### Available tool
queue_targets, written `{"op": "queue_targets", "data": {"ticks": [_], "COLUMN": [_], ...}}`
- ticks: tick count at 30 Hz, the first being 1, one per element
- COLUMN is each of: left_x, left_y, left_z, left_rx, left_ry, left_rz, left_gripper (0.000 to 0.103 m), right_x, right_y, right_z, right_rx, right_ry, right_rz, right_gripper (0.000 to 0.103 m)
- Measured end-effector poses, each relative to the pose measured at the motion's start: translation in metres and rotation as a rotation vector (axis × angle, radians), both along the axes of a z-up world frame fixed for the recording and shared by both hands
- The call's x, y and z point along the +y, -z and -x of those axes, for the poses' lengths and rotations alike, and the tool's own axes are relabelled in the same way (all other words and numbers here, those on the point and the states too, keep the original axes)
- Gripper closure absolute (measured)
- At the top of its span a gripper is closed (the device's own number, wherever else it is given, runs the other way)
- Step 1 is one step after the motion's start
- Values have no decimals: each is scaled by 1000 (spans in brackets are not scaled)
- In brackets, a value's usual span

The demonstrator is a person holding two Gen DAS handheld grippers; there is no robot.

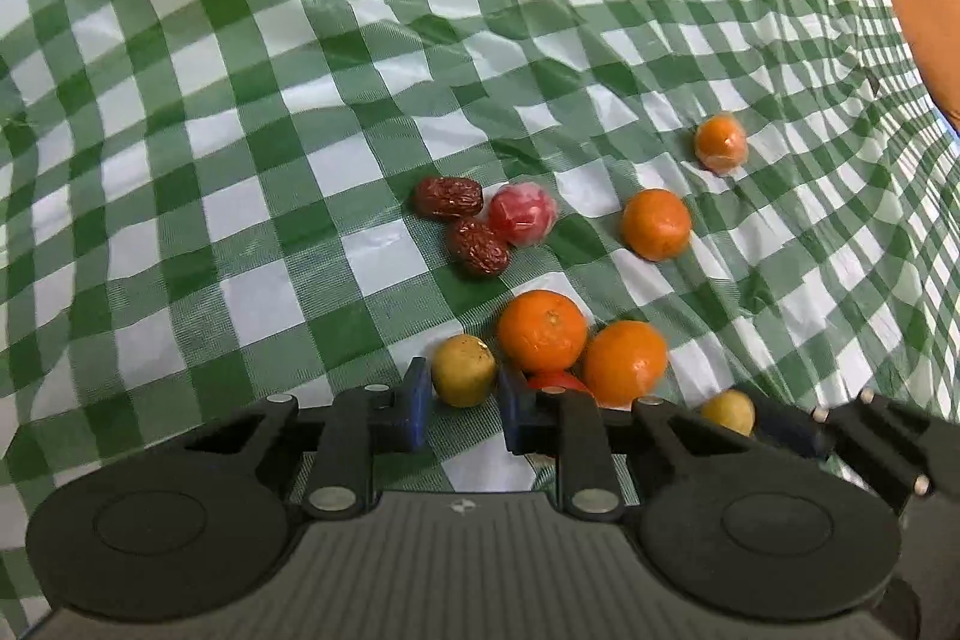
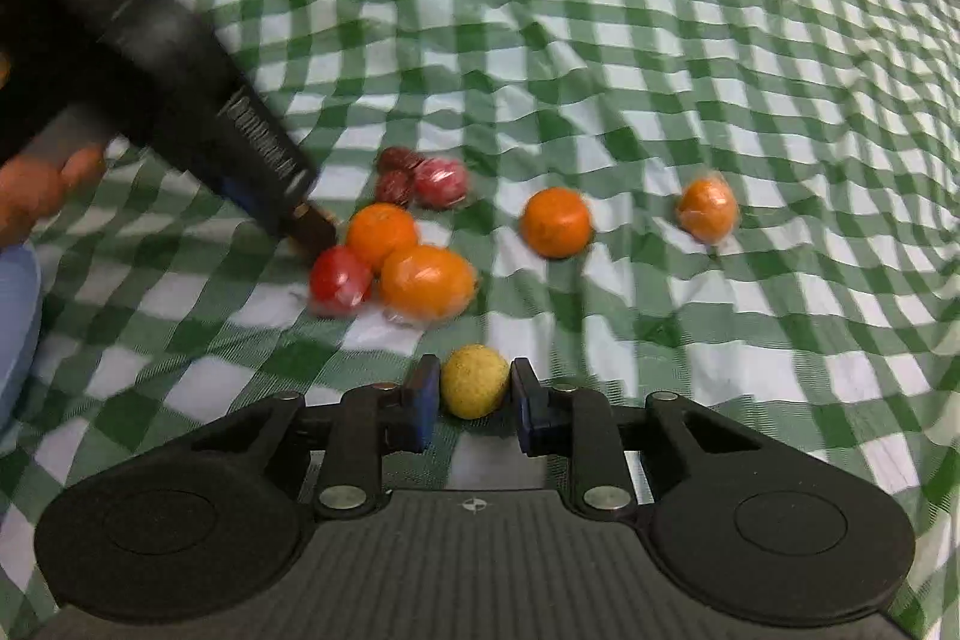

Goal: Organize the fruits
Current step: 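Grasp a small yellow fruit with the left gripper while the right gripper grasps another, then carry both held yellow fruits over the blue plate with both grippers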

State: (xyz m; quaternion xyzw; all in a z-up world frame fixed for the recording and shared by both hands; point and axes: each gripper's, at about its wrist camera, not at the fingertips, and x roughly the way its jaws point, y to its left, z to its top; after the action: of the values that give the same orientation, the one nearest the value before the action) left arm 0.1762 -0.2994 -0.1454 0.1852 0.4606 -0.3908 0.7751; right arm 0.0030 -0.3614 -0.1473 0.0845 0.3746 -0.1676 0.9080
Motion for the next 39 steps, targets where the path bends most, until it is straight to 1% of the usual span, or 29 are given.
{"op": "queue_targets", "data": {"ticks": [3,6,10,14,16,19,22,25,28,31,34,39], "left_x": [19,49,97,148,170,201,231,254,270,283,296,314], "left_y": [-18,-42,-70,-87,-94,-105,-117,-126,-133,-136,-139,-143], "left_z": [8,20,42,68,80,96,111,124,137,148,158,170], "left_rx": [-24,-41,-45,-34,-43,-60,-64,-64,-70,-71,-68,-91], "left_ry": [-33,-84,-171,-259,-297,-353,-404,-434,-448,-473,-490,-502], "left_rz": [29,49,56,36,21,10,19,34,40,61,80,93], "left_gripper": [77,77,77,77,77,77,77,77,77,77,77,77], "right_x": [-2,3,19,50,67,102,130,155,171,185,194,207], "right_y": [-15,-36,-62,-89,-100,-121,-135,-149,-159,-168,-175,-181], "right_z": [6,17,31,41,45,51,54,61,64,70,75,83], "right_rx": [-17,-42,-57,-59,-66,-78,-73,-81,-87,-88,-96,-95], "right_ry": [20,8,-28,-93,-131,-197,-262,-314,-354,-397,-411,-424], "right_rz": [-3,-26,-92,-169,-209,-235,-233,-220,-201,-160,-136,-108], "right_gripper": [77,77,77,77,77,77,77,77,77,77,77,77]}}
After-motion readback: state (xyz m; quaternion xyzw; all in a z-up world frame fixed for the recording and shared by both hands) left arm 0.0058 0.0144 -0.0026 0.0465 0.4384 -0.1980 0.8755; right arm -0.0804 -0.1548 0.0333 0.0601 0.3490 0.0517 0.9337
